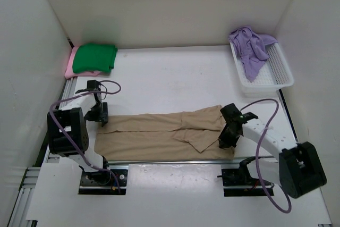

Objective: Fold and stack the t-shirts
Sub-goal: Rotate the tshirt 90 degrees

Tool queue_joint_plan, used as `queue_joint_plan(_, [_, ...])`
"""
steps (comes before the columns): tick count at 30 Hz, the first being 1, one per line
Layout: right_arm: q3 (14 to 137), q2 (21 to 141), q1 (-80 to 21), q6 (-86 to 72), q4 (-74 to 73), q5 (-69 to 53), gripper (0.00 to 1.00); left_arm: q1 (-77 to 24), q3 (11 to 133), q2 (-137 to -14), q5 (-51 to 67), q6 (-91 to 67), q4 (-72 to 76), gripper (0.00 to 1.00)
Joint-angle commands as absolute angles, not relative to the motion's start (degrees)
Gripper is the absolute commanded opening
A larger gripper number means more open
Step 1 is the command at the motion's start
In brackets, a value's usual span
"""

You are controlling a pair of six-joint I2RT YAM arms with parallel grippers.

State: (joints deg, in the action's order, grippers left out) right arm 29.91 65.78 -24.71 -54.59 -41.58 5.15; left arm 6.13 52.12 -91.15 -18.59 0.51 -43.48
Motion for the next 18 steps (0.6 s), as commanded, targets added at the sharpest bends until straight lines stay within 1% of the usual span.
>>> queue_joint_plan(1, [28.2, 76.5, -24.5, -54.1, -35.9, 6.8, 0.09, 9.0, 53.8, -86.2, -15.6, 0.0, -44.4, 0.91])
queue_joint_plan(5, [37.7, 86.7, -21.8, -50.5, -35.9, 8.1, 0.08, 12.9, 54.9, -81.4, -14.2, 0.0, -44.9, 1.0])
queue_joint_plan(7, [47.3, 91.1, -20.1, -47.2, -36.6, 7.3, 0.08, 14.9, 55.5, -78.2, -12.8, 0.0, -44.9, 1.0])
queue_joint_plan(8, [51.5, 96.6, -18.8, -46.0, -38.1, 7.3, 0.08, 14.9, 55.5, -77.4, -12.8, 0.0, -44.9, 1.0])
queue_joint_plan(9, [56.3, 99.6, -18.8, -44.7, -39.2, 7.3, 0.08, 15.7, 55.5, -76.0, -12.3, 0.0, -44.9, 1.0])
queue_joint_plan(10, [67.0, 106.5, -18.1, -42.5, -40.4, 7.8, 0.06, 15.7, 55.5, -75.5, -12.3, 0.0, -44.9, 1.0])
queue_joint_plan(12, [79.8, 114.0, -17.6, -41.0, -46.4, 8.3, 0.05, 15.7, 55.5, -75.0, -14.2, 0.0, -44.9, 1.0])
queue_joint_plan(13, [93.7, 121.0, -17.0, -40.3, -48.4, 8.3, 0.04, 16.3, 54.8, -75.0, -14.2, 0.0, -44.9, 1.0])
queue_joint_plan(15, [107.8, 127.7, -17.0, -40.3, -53.2, 8.9, 0.04, 16.3, 54.8, -75.0, -15.8, 0.0, -44.9, 1.0])
queue_joint_plan(16, [114.3, 133.5, -17.0, -41.0, -54.0, 8.9, 0.04, 16.3, 54.3, -75.0, -15.8, 0.0, -44.9, 1.0])
queue_joint_plan(17, [120.4, 136.1, -16.4, -41.6, -54.8, 8.9, 0.04, 16.8, 54.3, -75.0, -15.8, 0.0, -44.9, 1.0])
queue_joint_plan(18, [130.2, 138.3, -16.3, -43.1, -54.8, 8.9, 0.04, 16.8, 54.3, -75.0, -15.8, 0.0, -44.9, 1.0])
